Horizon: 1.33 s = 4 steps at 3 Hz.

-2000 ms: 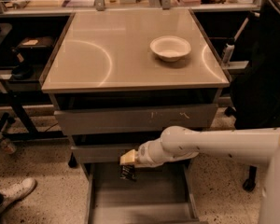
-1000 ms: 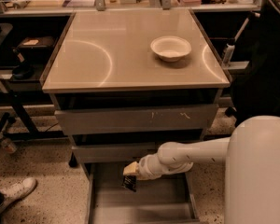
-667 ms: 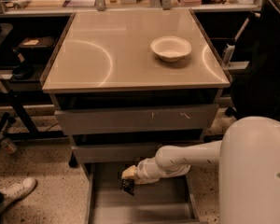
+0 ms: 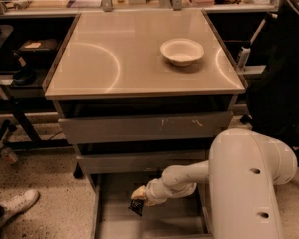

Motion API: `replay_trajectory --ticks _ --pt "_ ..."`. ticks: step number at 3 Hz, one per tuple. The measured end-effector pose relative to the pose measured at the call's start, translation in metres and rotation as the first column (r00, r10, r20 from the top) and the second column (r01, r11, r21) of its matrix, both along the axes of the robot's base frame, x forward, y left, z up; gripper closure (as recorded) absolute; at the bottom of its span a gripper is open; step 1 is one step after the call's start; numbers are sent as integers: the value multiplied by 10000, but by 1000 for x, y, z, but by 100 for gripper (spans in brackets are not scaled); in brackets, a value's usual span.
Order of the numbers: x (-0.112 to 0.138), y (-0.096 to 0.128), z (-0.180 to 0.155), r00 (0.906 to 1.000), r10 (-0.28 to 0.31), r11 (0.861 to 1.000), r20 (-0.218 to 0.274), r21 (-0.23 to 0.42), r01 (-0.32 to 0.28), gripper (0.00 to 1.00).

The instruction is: Place rxbar chocolate into bottom drawer

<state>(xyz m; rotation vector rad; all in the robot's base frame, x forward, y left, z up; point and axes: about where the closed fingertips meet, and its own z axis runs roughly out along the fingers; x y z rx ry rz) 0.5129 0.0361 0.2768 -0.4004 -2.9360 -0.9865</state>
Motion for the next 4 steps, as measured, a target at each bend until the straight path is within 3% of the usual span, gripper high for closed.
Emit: replay_trajectory --ticks 1,2,4 --pt "0 0 0 10000 0 10000 -1 1 0 100" --pt "-5 7 -21 9993 -93 9995 -362 285 103 100" --pt "6 11 -86 9913 -1149 9929 -635 250 1167 100"
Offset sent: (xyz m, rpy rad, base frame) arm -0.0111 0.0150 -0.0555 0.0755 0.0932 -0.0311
